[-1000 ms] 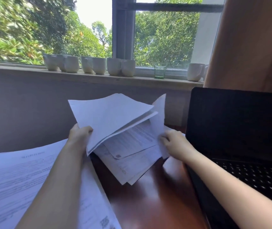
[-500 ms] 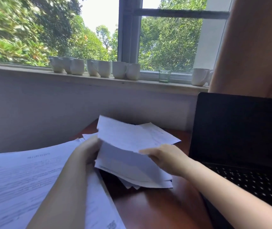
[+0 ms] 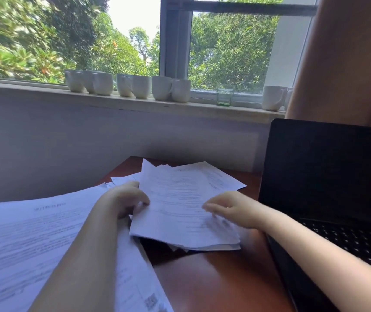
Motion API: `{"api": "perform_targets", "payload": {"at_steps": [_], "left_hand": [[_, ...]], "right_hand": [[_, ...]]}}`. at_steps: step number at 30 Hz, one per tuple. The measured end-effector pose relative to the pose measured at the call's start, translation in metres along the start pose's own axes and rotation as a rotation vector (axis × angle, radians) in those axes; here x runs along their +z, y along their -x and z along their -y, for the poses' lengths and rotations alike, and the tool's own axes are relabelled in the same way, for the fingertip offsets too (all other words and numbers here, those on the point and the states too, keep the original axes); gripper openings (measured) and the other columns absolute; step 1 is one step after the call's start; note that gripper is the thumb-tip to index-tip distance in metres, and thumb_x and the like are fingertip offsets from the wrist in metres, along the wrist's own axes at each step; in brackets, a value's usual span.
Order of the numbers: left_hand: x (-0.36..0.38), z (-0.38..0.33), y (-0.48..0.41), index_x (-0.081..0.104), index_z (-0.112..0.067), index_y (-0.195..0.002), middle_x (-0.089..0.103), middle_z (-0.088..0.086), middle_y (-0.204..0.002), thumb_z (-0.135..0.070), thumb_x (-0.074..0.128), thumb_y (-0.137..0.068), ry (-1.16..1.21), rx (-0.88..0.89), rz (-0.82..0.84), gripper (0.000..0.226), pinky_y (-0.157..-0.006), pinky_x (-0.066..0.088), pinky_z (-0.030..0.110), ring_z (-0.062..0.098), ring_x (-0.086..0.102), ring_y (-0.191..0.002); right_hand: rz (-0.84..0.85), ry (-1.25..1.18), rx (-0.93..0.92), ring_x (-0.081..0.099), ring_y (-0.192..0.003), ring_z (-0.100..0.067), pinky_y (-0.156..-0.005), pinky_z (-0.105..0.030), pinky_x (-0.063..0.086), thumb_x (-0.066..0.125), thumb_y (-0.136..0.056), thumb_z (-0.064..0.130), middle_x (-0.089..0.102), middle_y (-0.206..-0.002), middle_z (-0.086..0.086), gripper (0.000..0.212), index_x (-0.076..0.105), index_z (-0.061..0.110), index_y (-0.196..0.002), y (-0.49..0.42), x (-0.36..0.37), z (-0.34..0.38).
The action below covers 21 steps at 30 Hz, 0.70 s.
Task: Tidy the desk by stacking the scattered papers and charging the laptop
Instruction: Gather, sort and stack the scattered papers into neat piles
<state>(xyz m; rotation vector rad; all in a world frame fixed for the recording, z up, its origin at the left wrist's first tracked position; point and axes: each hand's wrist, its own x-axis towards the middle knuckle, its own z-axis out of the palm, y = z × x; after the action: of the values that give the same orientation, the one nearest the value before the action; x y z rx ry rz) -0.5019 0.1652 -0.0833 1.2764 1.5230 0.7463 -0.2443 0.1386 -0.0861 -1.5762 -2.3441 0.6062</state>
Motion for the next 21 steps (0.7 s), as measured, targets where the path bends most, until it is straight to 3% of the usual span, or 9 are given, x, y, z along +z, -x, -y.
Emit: {"api": "perform_targets", "payload": {"at_steps": [2,5,8,10,11,14,16,18,21], "left_hand": [[0.001,0.000,-0.002,0.052,-0.008,-0.101,0.057,0.011,-0.091,0.005,0.047,-0.089,-0.066,0.062,-0.055,0.018,-0.053,0.044,0.022,0.019,0.057,-0.070],[-0.005,-0.001,-0.008,0.052,-0.003,-0.116,0.058,0.010,-0.091,0.006,0.046,-0.084,0.085,0.222,-0.217,0.034,-0.057,0.042,0.024,0.021,0.055,-0.072],[-0.007,-0.003,-0.011,0.054,0.001,-0.116,0.060,0.014,-0.097,0.006,0.055,-0.081,0.416,0.334,-0.341,0.036,-0.046,0.046,0.021,0.022,0.056,-0.070],[-0.007,-0.003,-0.017,0.054,0.002,-0.120,0.060,0.015,-0.102,0.007,0.051,-0.088,0.530,0.355,-0.443,0.033,-0.049,0.046,0.024,0.026,0.058,-0.079],[-0.007,-0.002,-0.020,0.052,0.003,-0.123,0.059,0.016,-0.104,0.007,0.049,-0.089,0.577,0.347,-0.494,0.034,-0.052,0.045,0.026,0.026,0.057,-0.083],[-0.010,-0.002,-0.025,0.051,0.003,-0.124,0.060,0.014,-0.102,0.006,0.047,-0.091,0.713,0.344,-0.562,0.033,-0.050,0.046,0.024,0.022,0.057,-0.074],[-0.012,-0.003,-0.024,0.051,0.001,-0.123,0.058,0.010,-0.091,0.008,0.044,-0.092,0.816,0.342,-0.571,0.032,-0.042,0.049,0.021,0.018,0.054,-0.067],[-0.012,-0.004,-0.022,0.049,0.000,-0.121,0.055,0.012,-0.086,0.010,0.040,-0.092,0.897,0.329,-0.546,0.031,-0.037,0.047,0.018,0.020,0.053,-0.064],[-0.011,-0.005,-0.023,0.046,0.006,-0.127,0.055,0.014,-0.082,0.010,0.038,-0.094,0.979,0.300,-0.476,0.033,-0.036,0.048,0.021,0.023,0.054,-0.065]], "right_hand": [[-0.088,0.022,0.046,0.058,-0.100,-0.005,-0.088,-0.024,0.045,0.049,-0.096,0.030,0.066,-0.109,0.007,0.026,0.066,0.017,-0.113,-0.006,-0.006,-0.009],[-0.191,0.052,0.099,0.055,-0.101,-0.004,-0.085,-0.021,0.043,0.052,-0.094,0.024,0.062,-0.107,0.009,0.028,0.064,0.021,-0.118,-0.018,-0.015,-0.018],[-0.237,0.062,0.099,0.058,-0.095,-0.008,-0.074,-0.019,0.041,0.056,-0.089,0.021,0.066,-0.099,0.005,0.019,0.071,0.020,-0.101,-0.032,-0.022,-0.022],[-0.218,0.125,0.101,0.058,-0.092,-0.014,-0.066,-0.022,0.042,0.059,-0.088,0.025,0.062,-0.088,0.005,0.007,0.065,0.025,-0.083,-0.042,-0.022,-0.019],[-0.175,0.190,0.109,0.058,-0.099,-0.017,-0.071,-0.024,0.044,0.061,-0.088,0.029,0.063,-0.094,0.003,0.007,0.064,0.024,-0.089,-0.046,-0.020,-0.016],[-0.025,0.285,0.136,0.044,-0.129,-0.017,-0.103,-0.027,0.036,0.064,-0.085,0.045,0.048,-0.140,0.002,0.062,0.046,0.016,-0.137,-0.060,-0.005,-0.007],[0.010,0.242,0.135,0.040,-0.133,-0.015,-0.108,-0.031,0.033,0.065,-0.078,0.058,0.042,-0.145,0.005,0.079,0.038,0.022,-0.143,-0.066,0.005,0.003],[0.049,0.252,0.117,0.047,-0.124,-0.016,-0.099,-0.033,0.040,0.061,-0.072,0.070,0.052,-0.133,0.010,0.076,0.046,0.029,-0.134,-0.068,0.012,0.018],[0.052,0.484,0.058,0.050,-0.086,-0.022,-0.057,-0.027,0.033,0.054,-0.071,0.078,0.055,-0.084,0.007,0.054,0.052,0.025,-0.084,-0.068,0.025,0.044]]}}
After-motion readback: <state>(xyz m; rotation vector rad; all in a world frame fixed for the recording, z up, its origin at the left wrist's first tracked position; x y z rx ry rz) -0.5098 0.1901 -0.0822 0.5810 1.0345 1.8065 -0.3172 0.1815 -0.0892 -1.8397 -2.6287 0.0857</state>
